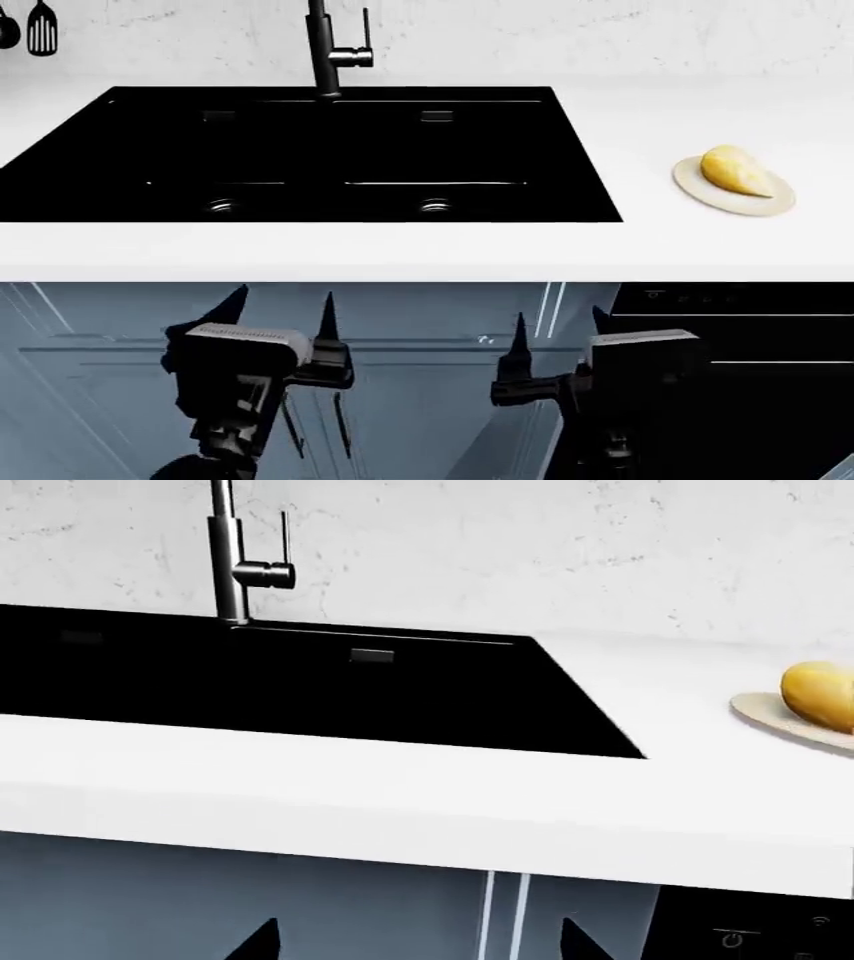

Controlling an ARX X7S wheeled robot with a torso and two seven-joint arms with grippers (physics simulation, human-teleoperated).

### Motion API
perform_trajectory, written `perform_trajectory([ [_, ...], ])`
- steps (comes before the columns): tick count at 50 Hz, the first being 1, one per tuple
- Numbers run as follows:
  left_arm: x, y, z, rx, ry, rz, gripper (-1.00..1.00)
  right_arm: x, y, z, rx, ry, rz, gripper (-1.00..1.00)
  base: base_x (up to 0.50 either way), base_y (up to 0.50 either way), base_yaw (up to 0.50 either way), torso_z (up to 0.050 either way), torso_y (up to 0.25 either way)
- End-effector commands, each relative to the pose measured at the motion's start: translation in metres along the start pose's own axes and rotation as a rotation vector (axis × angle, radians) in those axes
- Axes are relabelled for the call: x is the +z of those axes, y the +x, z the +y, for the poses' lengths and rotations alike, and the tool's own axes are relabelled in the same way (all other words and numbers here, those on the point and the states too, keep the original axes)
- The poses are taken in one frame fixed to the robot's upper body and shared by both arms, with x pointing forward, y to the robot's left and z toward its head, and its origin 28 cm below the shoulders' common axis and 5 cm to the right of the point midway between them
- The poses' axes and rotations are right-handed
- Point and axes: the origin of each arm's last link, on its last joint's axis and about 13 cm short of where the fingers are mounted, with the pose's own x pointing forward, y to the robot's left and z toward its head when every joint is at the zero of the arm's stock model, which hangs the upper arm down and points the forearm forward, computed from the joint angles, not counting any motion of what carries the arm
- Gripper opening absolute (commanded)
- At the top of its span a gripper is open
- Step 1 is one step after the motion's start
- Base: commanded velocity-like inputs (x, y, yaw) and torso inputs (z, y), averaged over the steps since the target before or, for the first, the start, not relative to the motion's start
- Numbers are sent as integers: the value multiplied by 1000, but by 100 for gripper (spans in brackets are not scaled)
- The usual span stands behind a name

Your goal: Pick the chicken breast from the plate and place it on the cutting board. Then pick the condiment bottle from the cabinet and place it next to the cutting board.

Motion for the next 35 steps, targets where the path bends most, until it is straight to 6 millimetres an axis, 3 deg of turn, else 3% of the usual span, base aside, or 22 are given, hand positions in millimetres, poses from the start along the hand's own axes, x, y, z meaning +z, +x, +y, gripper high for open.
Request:
perform_trajectory([
  [1,61,16,4,-112,23,-8,100,62,6,-6,60,3,-19,100,0,0,0,50,0],
  [9,90,28,10,-113,26,59,100,91,7,-14,28,3,-25,100,0,-108,0,17,0],
  [25,112,34,15,-120,28,50,100,108,1,-19,51,40,-50,100,0,-500,0,0,0],
  [35,153,51,24,-189,42,88,100,151,-5,-35,128,31,-3,100,4,-500,0,0,0],
])
